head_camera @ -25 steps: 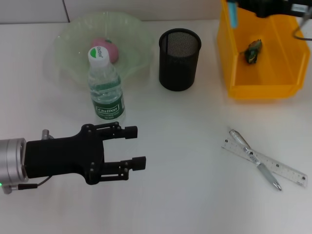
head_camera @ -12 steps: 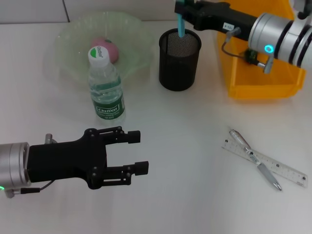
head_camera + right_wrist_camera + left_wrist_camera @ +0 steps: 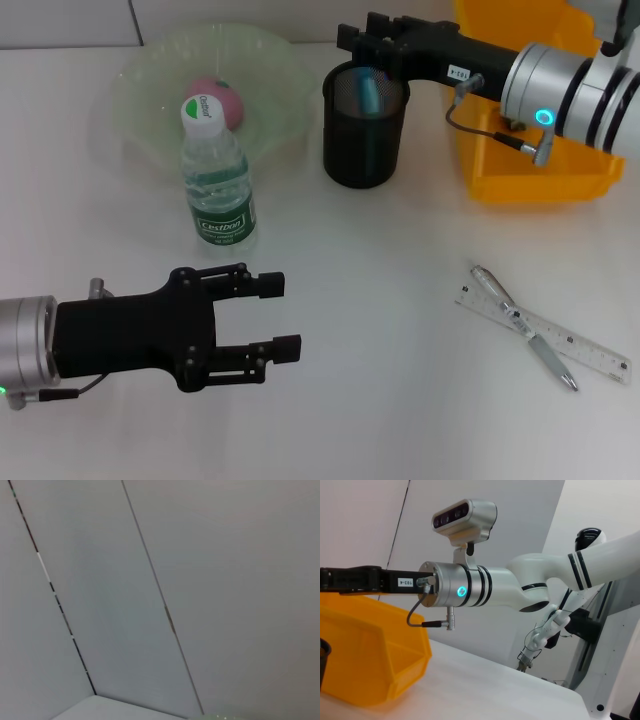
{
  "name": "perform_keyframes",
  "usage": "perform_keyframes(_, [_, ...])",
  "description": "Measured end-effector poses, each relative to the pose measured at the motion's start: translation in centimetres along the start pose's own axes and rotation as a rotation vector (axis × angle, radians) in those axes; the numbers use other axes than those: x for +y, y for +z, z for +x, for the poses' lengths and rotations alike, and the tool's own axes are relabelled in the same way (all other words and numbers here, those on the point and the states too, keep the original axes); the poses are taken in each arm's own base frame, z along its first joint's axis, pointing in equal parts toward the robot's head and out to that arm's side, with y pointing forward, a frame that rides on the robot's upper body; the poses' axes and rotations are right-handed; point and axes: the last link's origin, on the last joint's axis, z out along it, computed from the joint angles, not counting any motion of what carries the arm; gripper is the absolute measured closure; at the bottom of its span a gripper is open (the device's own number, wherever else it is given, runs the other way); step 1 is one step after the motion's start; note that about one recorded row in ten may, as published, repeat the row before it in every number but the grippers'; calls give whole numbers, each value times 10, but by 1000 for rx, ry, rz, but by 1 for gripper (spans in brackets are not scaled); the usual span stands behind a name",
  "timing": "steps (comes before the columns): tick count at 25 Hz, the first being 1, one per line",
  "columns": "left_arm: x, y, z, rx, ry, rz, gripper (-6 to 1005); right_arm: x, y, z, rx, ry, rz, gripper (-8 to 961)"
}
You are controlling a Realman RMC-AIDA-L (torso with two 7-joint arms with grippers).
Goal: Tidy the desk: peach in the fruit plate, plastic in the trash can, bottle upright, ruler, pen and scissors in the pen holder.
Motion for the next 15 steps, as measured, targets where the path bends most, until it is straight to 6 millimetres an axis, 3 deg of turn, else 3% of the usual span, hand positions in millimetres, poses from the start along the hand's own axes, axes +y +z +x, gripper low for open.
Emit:
perform_keyframes(7, [0,0,0,1,0,-1,256,4,-49,-29,-75,21,-151,398])
perform_keyframes(15, [1,1,0,2,1,-2,256,27,-106,-46,382,-139,-228,399])
